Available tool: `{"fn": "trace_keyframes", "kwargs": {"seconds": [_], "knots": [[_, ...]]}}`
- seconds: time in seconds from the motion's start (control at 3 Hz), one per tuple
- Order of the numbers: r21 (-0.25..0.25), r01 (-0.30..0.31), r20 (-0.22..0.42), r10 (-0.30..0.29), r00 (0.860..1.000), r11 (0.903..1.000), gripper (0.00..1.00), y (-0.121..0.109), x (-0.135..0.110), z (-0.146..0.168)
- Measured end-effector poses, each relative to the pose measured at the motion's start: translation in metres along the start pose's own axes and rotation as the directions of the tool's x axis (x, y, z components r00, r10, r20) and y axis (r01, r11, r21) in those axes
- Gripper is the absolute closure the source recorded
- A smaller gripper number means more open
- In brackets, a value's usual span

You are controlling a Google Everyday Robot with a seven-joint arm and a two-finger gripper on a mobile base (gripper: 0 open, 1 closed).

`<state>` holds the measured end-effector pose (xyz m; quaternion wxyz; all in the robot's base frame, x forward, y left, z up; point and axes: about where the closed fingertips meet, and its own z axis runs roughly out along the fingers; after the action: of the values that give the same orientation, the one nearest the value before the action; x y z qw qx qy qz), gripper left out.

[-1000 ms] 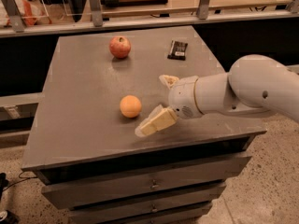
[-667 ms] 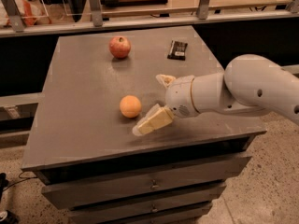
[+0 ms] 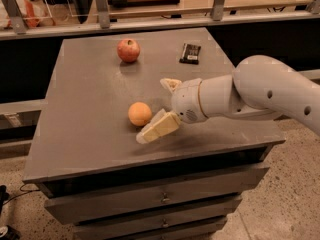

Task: Move orange near apple

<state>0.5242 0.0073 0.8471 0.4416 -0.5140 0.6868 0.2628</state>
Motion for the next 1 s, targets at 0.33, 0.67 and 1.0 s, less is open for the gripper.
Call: {"fn": "trace_keyframes", "kwargs": {"seconds": [0.33, 0.67, 1.0], "knots": [[-0.022, 0.001, 0.002, -0.001, 1.000, 0.9998, 0.00, 0.002, 0.001, 0.007], [-0.032, -0.001, 0.003, 0.001, 1.000, 0.9995, 0.00, 0.003, 0.002, 0.012], [-0.049, -0.004, 0.006, 0.005, 1.000, 0.9988, 0.18, 0.005, 0.003, 0.017]]}}
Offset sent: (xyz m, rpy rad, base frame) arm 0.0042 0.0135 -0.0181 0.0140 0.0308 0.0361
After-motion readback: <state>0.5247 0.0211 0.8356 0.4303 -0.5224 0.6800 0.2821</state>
